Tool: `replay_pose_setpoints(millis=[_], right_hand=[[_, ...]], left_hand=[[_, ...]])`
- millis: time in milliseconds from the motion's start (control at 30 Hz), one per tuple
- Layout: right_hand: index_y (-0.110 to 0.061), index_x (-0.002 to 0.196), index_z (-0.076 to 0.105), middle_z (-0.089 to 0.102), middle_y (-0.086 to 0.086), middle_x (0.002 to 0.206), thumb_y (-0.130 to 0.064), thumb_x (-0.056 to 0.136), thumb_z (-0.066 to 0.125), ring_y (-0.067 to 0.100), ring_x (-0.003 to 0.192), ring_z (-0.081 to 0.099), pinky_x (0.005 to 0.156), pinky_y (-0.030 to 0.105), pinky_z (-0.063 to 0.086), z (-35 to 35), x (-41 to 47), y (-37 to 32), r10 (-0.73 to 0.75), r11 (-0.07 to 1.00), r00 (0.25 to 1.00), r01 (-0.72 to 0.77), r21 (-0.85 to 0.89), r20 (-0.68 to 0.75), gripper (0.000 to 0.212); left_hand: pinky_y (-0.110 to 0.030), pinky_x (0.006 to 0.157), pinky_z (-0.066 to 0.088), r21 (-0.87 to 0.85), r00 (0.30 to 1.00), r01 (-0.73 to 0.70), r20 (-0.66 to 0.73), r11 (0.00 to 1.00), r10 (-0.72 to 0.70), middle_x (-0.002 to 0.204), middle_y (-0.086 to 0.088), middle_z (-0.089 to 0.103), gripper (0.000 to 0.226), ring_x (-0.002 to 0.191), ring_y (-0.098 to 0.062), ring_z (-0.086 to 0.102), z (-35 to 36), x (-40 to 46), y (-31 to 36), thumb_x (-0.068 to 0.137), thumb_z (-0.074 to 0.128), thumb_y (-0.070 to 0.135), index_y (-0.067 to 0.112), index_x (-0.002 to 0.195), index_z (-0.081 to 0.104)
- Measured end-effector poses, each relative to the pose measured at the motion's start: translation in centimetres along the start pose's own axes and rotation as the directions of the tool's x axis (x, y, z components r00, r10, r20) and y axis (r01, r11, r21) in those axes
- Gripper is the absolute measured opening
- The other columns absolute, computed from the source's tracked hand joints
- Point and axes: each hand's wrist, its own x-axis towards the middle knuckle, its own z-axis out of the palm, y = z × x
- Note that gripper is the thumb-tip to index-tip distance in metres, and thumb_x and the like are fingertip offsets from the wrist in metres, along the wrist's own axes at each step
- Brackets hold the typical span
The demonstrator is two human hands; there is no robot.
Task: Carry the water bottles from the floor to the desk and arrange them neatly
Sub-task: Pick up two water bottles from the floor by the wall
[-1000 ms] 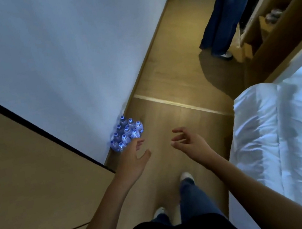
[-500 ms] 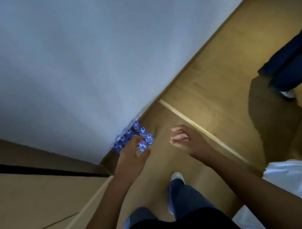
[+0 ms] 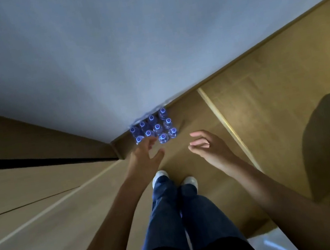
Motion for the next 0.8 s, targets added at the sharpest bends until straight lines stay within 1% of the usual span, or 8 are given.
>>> replay_pose_setpoints(millis=[167, 267, 333, 367, 467, 500, 667, 800], right_hand=[[-0.018, 0.128, 0.059, 0.070, 0.003, 0.114, -0.019, 0.091, 0.069, 0.018, 0.104, 0.066, 0.097, 0.039, 0.052, 1.7, 3.4, 2.2, 0.060, 0.998, 0.998, -0.060, 0.032, -0.007, 0.038], [-0.017, 0.130, 0.058, 0.069, 0.004, 0.115, -0.018, 0.092, 0.068, 0.021, 0.108, 0.064, 0.098, 0.041, 0.051, 2.8, 5.9, 3.4, 0.089, 0.994, 0.996, -0.090, 0.059, 0.020, 0.039], [-0.018, 0.130, 0.057, 0.068, 0.003, 0.116, -0.018, 0.092, 0.067, 0.020, 0.109, 0.064, 0.096, 0.037, 0.052, 3.4, 7.8, 4.2, 0.094, 0.994, 0.995, -0.097, 0.057, 0.040, 0.039], [-0.018, 0.129, 0.057, 0.068, 0.003, 0.117, -0.018, 0.092, 0.067, 0.018, 0.109, 0.064, 0.093, 0.033, 0.053, 3.6, 8.7, 4.6, 0.091, 0.994, 0.995, -0.094, 0.054, 0.047, 0.039], [-0.020, 0.128, 0.058, 0.068, 0.001, 0.116, -0.019, 0.092, 0.067, 0.012, 0.104, 0.064, 0.075, 0.012, 0.050, 4.2, 12.1, 6.9, 0.062, 0.998, 0.995, -0.062, 0.008, 0.078, 0.038], [-0.019, 0.129, 0.058, 0.067, 0.001, 0.116, -0.019, 0.092, 0.067, 0.011, 0.102, 0.064, 0.070, 0.008, 0.048, 4.3, 13.1, 7.9, 0.058, 0.998, 0.994, -0.058, -0.006, 0.089, 0.038], [-0.018, 0.129, 0.057, 0.065, 0.002, 0.119, -0.019, 0.092, 0.067, 0.008, 0.098, 0.062, 0.063, 0.004, 0.046, 5.5, 19.1, 14.2, 0.044, 0.997, 0.993, -0.037, -0.067, 0.108, 0.039], [-0.017, 0.130, 0.056, 0.064, 0.002, 0.121, -0.019, 0.091, 0.069, 0.008, 0.097, 0.061, 0.061, 0.002, 0.044, 7.0, 25.0, 19.8, 0.021, 0.995, 0.996, -0.012, -0.103, 0.088, 0.041]], left_hand=[[-0.026, 0.095, 0.041, -0.020, 0.996, 0.078, 0.052, 0.997, -0.077, 0.118, -0.009, 0.062, 0.035, 0.114, -0.022, 0.057, 2.0, 2.6, -4.5, 0.089, 0.068, 0.013, 0.004, 0.122, 0.058], [-0.022, 0.091, 0.038, -0.021, 0.992, 0.122, 0.027, 0.992, -0.121, 0.118, -0.009, 0.063, 0.033, 0.114, -0.021, 0.058, 3.4, 4.4, -6.7, 0.088, 0.068, 0.013, 0.005, 0.119, 0.059], [-0.022, 0.088, 0.038, -0.019, 0.990, 0.140, -0.002, 0.990, -0.140, 0.116, -0.009, 0.064, 0.032, 0.112, -0.021, 0.058, 4.5, 5.7, -8.0, 0.088, 0.069, 0.014, 0.006, 0.118, 0.060], [-0.023, 0.087, 0.039, -0.020, 0.989, 0.150, -0.013, 0.988, -0.150, 0.116, -0.009, 0.065, 0.032, 0.111, -0.021, 0.059, 5.0, 6.3, -8.5, 0.088, 0.069, 0.014, 0.007, 0.117, 0.061], [-0.027, 0.088, 0.042, -0.040, 0.983, 0.178, -0.046, 0.983, -0.180, 0.116, -0.008, 0.066, 0.031, 0.111, -0.021, 0.059, 7.3, 8.4, -10.5, 0.088, 0.070, 0.016, 0.008, 0.116, 0.061], [-0.027, 0.089, 0.042, -0.042, 0.980, 0.189, -0.051, 0.981, -0.191, 0.116, -0.007, 0.066, 0.031, 0.111, -0.020, 0.059, 8.3, 9.0, -11.3, 0.088, 0.070, 0.017, 0.008, 0.116, 0.061], [-0.025, 0.088, 0.041, -0.044, 0.978, 0.195, -0.073, 0.980, -0.198, 0.118, -0.006, 0.065, 0.034, 0.113, -0.019, 0.059, 13.5, 13.0, -16.3, 0.087, 0.071, 0.020, 0.010, 0.118, 0.061], [-0.023, 0.087, 0.037, 0.015, 0.987, 0.143, -0.072, 0.990, -0.142, 0.121, -0.006, 0.064, 0.039, 0.116, -0.019, 0.057, 18.1, 16.8, -21.6, 0.087, 0.071, 0.023, 0.011, 0.122, 0.059]])
